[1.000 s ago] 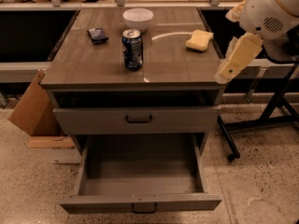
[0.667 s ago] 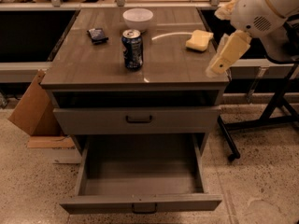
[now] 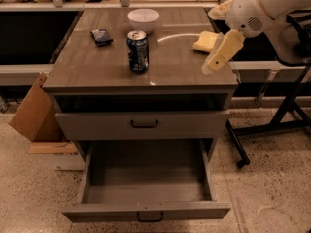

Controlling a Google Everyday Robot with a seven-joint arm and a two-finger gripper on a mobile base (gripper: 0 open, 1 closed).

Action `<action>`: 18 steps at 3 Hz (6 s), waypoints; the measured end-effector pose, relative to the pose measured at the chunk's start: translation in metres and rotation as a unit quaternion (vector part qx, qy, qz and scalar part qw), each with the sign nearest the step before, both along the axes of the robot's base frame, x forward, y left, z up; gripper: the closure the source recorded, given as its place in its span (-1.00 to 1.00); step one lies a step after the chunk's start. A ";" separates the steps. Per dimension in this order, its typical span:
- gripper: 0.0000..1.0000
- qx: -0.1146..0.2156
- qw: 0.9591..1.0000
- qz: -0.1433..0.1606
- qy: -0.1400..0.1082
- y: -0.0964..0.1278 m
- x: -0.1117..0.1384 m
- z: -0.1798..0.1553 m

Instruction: Place pepsi can into middle drawer

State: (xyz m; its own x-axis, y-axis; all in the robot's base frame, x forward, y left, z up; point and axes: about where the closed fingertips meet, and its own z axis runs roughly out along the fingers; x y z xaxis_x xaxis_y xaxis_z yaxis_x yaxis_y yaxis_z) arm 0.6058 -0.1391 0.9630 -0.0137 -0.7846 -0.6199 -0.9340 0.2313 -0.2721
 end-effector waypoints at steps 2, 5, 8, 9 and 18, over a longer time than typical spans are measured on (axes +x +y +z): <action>-1.00 0.038 0.999 0.017 0.007 0.027 0.027 -0.009; -1.00 0.099 0.995 -0.010 0.021 0.068 0.081 -0.028; -1.00 0.140 0.989 -0.028 0.026 0.111 0.110 -0.027; -1.00 0.153 0.986 -0.036 0.046 0.157 0.117 -0.048; 1.00 0.204 0.975 0.086 0.025 0.160 0.002 -0.007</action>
Offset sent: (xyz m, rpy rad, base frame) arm 0.0512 0.0462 -0.0124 0.1356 0.0185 0.0526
